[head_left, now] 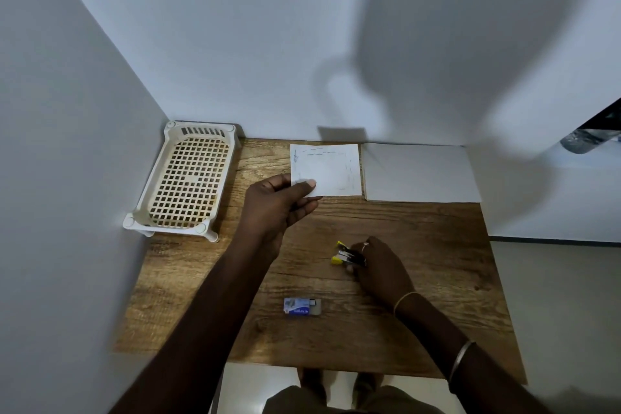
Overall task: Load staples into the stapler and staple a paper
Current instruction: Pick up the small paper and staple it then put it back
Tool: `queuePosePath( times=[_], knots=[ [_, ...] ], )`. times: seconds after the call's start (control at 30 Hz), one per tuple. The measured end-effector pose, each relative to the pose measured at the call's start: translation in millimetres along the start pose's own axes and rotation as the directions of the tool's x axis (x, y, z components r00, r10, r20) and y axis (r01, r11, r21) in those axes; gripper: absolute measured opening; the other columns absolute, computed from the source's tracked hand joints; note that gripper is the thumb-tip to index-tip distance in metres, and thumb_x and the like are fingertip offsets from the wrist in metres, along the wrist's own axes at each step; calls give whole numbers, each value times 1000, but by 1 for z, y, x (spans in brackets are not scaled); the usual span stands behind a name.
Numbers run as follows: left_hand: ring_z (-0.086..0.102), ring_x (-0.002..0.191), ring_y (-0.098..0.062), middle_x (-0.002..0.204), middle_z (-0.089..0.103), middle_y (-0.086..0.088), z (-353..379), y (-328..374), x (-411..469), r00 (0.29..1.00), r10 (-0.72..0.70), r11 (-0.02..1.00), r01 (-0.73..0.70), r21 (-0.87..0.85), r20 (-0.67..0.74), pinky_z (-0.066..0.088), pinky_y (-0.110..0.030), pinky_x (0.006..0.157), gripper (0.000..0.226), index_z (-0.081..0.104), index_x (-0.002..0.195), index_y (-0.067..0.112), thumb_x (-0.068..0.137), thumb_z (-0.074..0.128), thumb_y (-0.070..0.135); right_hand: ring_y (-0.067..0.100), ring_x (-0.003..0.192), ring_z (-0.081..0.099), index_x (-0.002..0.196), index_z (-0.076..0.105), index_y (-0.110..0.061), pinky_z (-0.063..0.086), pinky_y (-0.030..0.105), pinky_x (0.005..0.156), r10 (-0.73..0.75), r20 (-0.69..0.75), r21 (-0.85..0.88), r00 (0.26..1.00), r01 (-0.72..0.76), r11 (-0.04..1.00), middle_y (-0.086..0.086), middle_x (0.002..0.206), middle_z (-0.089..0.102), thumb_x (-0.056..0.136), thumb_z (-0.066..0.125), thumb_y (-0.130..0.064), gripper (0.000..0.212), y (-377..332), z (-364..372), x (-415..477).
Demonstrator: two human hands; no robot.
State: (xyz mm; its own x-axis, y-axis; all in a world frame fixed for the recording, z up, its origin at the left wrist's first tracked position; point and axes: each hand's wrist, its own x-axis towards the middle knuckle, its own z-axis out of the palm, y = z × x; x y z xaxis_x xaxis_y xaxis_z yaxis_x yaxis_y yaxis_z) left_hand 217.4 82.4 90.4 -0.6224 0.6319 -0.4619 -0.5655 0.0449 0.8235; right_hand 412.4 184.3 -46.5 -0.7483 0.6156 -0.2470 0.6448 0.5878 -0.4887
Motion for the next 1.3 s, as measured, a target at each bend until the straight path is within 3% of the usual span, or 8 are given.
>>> queuePosePath(
  times=[0.1,0.2,0.27,0.33,0.47,0.67,1.0,1.3],
  knots=[
    [78,87,-27,94,79,-15,0,1,0,1000,5,1000,-6,-10,-12,61,-29,75,19,73,101,0,84,80,4,17,82,65,96,75,-19,53,36,73,139,36,404,990,-142,904,1,87,71,89,73,-28,11,-11,-13,-5],
    [78,88,-27,97,79,-15,0,0,1,1000,13,1000,-13,-14,-20,61,-29,74,21,74,103,1,84,80,5,13,82,72,104,75,-20,57,24,67,145,214,800,966,-258,542,1,91,79,93,70,-17,13,-34,-35,-12],
    [78,89,-27,100,78,-16,0,0,1,1000,18,1000,-18,-16,-24,61,-28,74,21,75,104,1,84,80,5,14,87,71,111,74,-15,57,25,72,112,268,891,957,-291,349,6,99,78,89,71,-21,23,-51,-50,-18],
    [78,88,-26,100,78,-17,1,-1,1,999,21,1000,-22,-17,-33,61,-28,74,20,75,102,2,83,80,4,16,89,70,114,72,-10,57,29,76,79,273,929,959,-284,237,10,103,76,84,71,-31,37,-67,-64,-22],
    [77,85,-25,99,79,-16,3,-1,0,999,26,999,-27,-23,-40,61,-28,73,20,75,102,1,83,80,4,24,94,73,116,70,-8,59,33,80,69,212,955,975,-221,196,15,104,76,85,70,-32,40,-92,-86,-28],
    [77,86,-25,100,79,-15,4,1,-3,998,40,999,-41,-19,-48,61,-28,73,22,75,105,0,84,79,3,23,91,74,118,69,-5,61,37,82,114,142,962,983,-164,220,12,100,77,85,70,-34,43,-107,-100,-30],
    [77,82,-26,96,79,-17,9,-2,-13,998,17,1000,-16,12,-55,62,-29,72,21,74,105,-1,85,78,3,23,82,70,113,70,2,56,34,75,137,142,978,980,-160,137,17,97,73,93,68,-26,34,-114,-101,-27],
    [76,81,-25,98,78,-21,10,-3,-16,998,-4,1000,3,-11,-58,63,-29,73,20,73,105,-3,86,77,1,24,79,68,101,74,2,58,33,71,136,168,983,976,-176,56,20,91,71,88,72,-25,30,-113,-102,-24]
  ],
)
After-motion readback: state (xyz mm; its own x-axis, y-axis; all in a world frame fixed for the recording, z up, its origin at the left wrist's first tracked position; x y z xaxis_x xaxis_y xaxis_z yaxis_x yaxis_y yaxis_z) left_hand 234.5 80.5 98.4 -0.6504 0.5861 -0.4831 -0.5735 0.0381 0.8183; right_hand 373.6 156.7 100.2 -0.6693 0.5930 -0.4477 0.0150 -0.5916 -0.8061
